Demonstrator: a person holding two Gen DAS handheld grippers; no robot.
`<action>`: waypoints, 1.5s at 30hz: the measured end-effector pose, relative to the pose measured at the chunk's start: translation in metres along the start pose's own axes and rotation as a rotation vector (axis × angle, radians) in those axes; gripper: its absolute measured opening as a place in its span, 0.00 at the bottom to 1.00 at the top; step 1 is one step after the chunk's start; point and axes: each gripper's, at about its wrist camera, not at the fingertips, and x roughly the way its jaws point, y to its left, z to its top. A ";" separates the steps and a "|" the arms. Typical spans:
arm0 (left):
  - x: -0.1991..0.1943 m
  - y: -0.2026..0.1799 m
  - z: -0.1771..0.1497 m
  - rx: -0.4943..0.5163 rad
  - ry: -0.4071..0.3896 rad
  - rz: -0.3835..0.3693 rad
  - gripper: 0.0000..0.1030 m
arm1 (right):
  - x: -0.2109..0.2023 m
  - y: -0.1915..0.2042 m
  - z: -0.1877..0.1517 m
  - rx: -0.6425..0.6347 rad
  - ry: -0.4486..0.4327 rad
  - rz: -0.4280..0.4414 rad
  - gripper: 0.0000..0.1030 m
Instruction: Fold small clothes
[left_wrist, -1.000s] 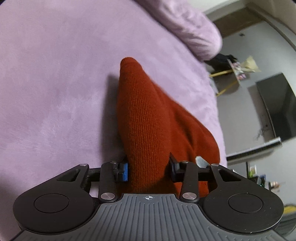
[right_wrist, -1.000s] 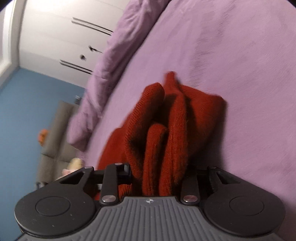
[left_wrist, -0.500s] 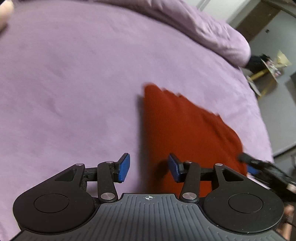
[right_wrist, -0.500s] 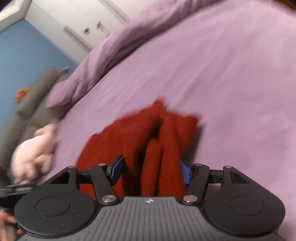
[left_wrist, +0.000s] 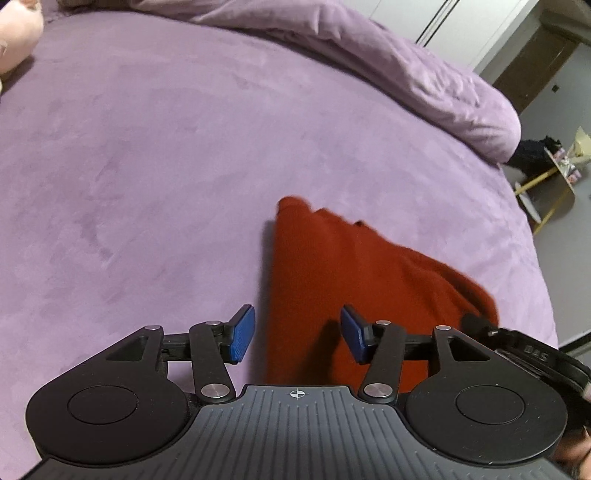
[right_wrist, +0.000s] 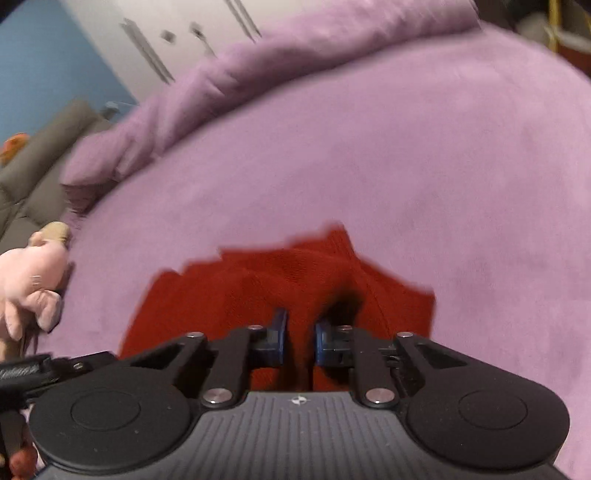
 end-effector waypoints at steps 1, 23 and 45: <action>0.002 -0.006 0.002 0.004 -0.013 0.008 0.57 | -0.003 0.001 0.001 -0.030 -0.036 -0.034 0.07; 0.081 -0.027 -0.003 0.056 -0.086 0.167 0.86 | 0.023 -0.017 -0.026 -0.116 -0.064 -0.210 0.17; -0.059 -0.001 -0.134 0.047 0.031 0.182 0.82 | -0.072 -0.026 -0.128 0.492 0.071 0.198 0.53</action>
